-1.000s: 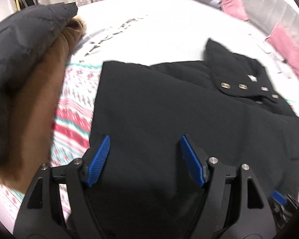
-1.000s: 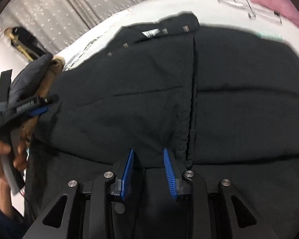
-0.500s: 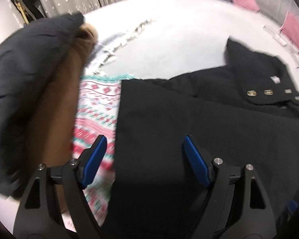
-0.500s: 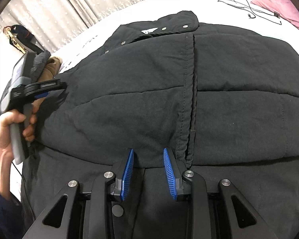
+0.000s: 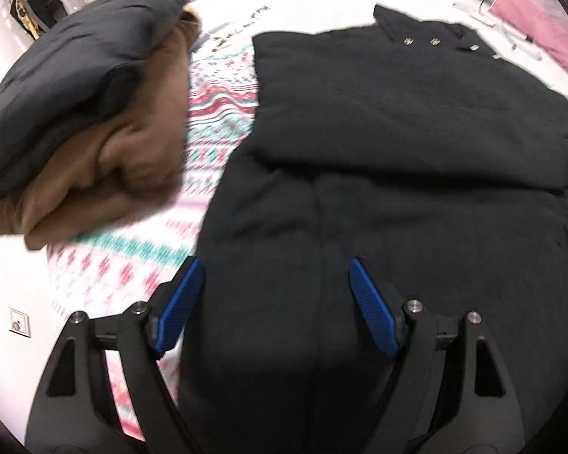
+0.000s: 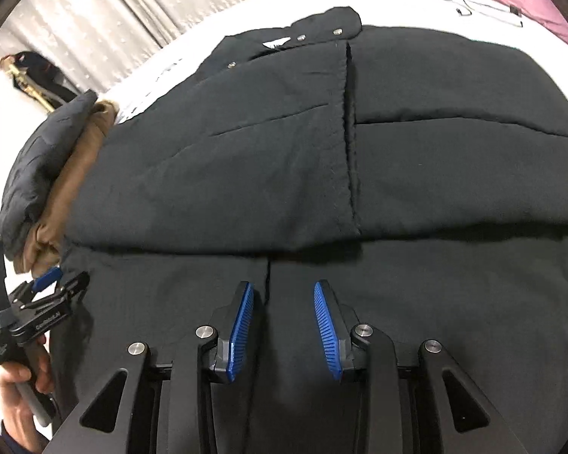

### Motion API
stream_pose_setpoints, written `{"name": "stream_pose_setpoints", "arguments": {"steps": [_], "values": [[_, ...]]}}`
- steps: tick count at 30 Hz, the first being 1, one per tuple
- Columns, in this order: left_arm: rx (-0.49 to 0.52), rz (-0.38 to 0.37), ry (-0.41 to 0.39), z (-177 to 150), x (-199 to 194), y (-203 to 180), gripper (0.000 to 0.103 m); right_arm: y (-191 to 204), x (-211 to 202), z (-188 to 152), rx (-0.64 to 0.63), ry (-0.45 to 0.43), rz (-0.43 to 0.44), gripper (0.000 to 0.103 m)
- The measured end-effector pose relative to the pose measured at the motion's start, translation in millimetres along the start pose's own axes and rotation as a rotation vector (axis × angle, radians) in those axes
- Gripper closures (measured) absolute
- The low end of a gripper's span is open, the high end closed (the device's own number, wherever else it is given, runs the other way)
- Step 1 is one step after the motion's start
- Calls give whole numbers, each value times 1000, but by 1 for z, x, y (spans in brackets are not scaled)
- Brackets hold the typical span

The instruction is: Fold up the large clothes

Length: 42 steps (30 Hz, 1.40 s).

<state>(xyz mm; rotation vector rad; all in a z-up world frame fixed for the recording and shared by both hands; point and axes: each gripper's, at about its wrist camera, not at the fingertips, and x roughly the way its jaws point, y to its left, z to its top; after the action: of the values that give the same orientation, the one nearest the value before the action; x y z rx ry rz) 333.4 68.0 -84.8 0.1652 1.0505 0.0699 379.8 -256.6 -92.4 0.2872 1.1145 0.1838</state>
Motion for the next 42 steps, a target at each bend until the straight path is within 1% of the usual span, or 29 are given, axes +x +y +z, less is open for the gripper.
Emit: {"name": "stream_pose_setpoints", "arguments": {"steps": [1, 2, 4, 6, 8, 9, 11, 12, 13, 16, 18, 20, 21, 22, 23, 24, 25, 26, 27, 29, 31, 32, 34, 38, 42], "values": [[0, 7, -12, -9, -8, 5, 23, -5, -13, -3, -5, -21, -6, 69], [1, 20, -13, -19, -14, 10, 23, -10, -22, -5, -7, -34, -9, 66], [-3, 23, 10, -40, -17, 16, 23, -25, -38, -15, -11, -35, -23, 61], [-9, 15, 17, -57, -27, 15, 23, -40, -42, -29, -13, -1, -50, 61], [-12, 8, 5, -72, -37, 15, 23, -54, -40, -48, -29, 59, -90, 61], [-8, 6, 1, -78, -41, 15, 23, -60, -41, -54, -40, 71, -98, 61], [-3, 16, 9, -92, -46, 20, 23, -70, -52, -74, -78, 68, -89, 60], [-5, 25, 26, -101, -48, 25, 23, -74, -57, -83, -95, 65, -80, 60], [-10, 20, 35, -106, -47, 30, 23, -78, -64, -95, -121, 69, -74, 60], [-39, -24, 58, -125, -56, 46, 23, -85, -84, -125, -171, 65, -90, 59], [-54, -17, 79, -133, -61, 57, 23, -91, -97, -146, -171, 60, -81, 59], [-72, -15, 88, -140, -65, 68, 23, -97, -112, -168, -141, 56, -70, 58], [-100, -12, 95, -144, -68, 77, 23, -97, -118, -175, -131, 51, -61, 58], [-126, -15, 98, -148, -71, 81, 23, -96, -124, -184, -120, 43, -46, 53], [-151, -35, 99, -154, -76, 86, 23, -96, -128, -191, -111, 35, -44, 50], [-164, -64, 95, -162, -83, 88, 23, -98, -132, -195, -96, 26, -50, 50], [-168, -78, 85, -166, -89, 90, 23, -99, -136, -199, -72, 15, -54, 50], [-170, -77, 69, -171, -96, 92, 23, -102, -142, -204, -34, -3, -47, 50], [-168, -55, 45, -178, -104, 94, 23, -97, -143, -203, -7, -17, -40, 50], [-164, -39, 29, -186, -110, 94, 23, -103, -155, -215, 43, -52, -46, 49], [-185, -49, 23, -194, -117, 99, 23, -111, -164, -228, 65, -69, -61, 46], [-198, -58, 17, -195, -119, 102, 23, -116, -164, -233, 81, -64, -76, 44], [-241, -100, 1, -202, -128, 107, 23, -133, -169, -241, 132, -61, -104, 44], [-296, -193, 24, -210, -123, 102, 23, -158, -182, -249, 261, -105, -87, 43], [-337, -237, 13, -217, -115, 92, 23, -182, -193, -268, 371, -136, -96, 43]]}}
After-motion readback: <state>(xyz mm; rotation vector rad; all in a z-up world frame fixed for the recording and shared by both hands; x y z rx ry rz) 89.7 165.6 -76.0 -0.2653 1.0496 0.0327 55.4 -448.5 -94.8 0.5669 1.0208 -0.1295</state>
